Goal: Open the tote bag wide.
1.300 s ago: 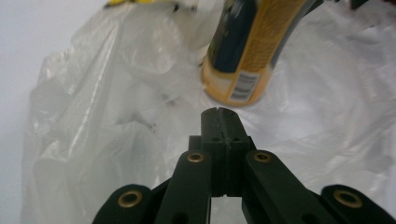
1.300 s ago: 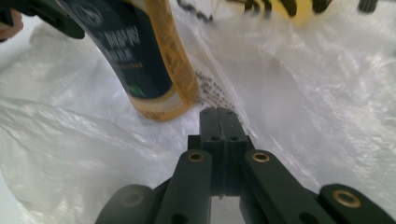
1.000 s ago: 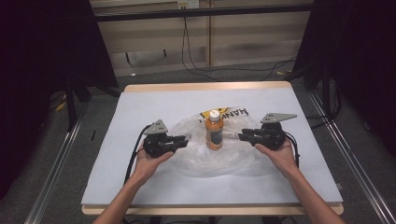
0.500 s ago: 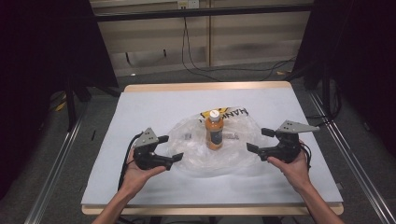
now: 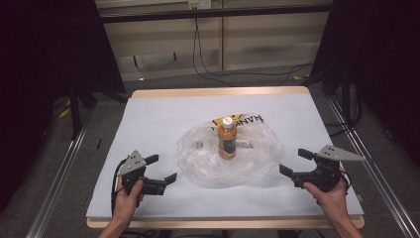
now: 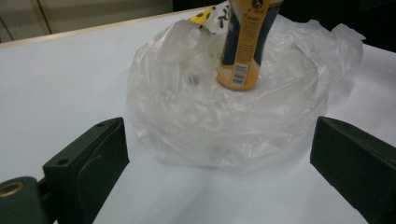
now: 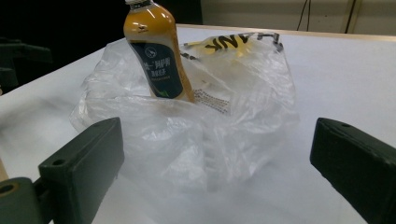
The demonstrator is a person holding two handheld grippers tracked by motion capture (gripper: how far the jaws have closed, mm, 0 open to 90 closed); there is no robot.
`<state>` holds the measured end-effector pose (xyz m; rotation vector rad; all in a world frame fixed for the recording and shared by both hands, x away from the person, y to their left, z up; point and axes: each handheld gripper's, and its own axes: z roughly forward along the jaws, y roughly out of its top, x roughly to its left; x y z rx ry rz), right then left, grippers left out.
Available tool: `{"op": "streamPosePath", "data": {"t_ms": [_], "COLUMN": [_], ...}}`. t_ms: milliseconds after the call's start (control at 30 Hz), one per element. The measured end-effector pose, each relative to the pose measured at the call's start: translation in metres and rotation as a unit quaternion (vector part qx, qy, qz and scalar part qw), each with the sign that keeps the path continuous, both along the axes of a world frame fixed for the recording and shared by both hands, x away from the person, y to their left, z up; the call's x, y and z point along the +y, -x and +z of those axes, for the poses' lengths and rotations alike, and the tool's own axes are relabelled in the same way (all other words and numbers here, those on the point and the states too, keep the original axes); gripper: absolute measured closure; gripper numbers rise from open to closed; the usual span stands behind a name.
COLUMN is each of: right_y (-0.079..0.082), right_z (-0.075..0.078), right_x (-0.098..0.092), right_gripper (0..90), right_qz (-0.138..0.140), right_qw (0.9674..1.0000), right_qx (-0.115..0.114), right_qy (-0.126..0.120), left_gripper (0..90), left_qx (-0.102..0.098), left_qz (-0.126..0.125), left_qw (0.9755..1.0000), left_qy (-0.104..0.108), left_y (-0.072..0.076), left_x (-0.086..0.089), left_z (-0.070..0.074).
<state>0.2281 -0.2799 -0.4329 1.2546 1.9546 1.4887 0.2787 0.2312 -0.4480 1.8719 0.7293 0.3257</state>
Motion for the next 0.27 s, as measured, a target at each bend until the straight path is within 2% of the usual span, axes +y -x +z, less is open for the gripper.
{"op": "streamPosePath", "data": {"t_ms": [67, 100, 133, 167, 267], "right_y": [0.004, 0.004, 0.002, 0.001, -0.001], "right_z": [-0.004, -0.006, -0.007, -0.008, -0.009], "right_x": [-0.002, -0.002, 0.000, 0.000, 0.001], "right_gripper": [2.5, 2.2, 2.3, 3.1, 2.7], "right_qz": [-0.018, -0.025, -0.027, -0.028, -0.029], "right_qw": [0.9998, 0.9997, 0.9996, 0.9996, 0.9995], "right_qx": [-0.002, -0.003, -0.004, -0.001, -0.003], "right_qy": [-0.007, -0.007, 0.002, 0.006, 0.007], "left_gripper": [4.3, 4.3, 4.3, 4.3, 4.2], "left_qx": [0.000, -0.013, -0.016, -0.011, -0.012], "left_qz": [-0.004, 0.000, 0.005, 0.010, 0.029], "left_qw": [1.0000, 0.9999, 0.9999, 0.9999, 0.9995], "left_qy": [0.004, 0.004, -0.001, 0.007, 0.006], "left_y": [-0.001, -0.002, -0.002, -0.003, -0.002], "left_x": [0.002, 0.004, 0.005, 0.006, 0.012], "left_z": [-0.003, -0.004, -0.004, -0.005, -0.006]}}
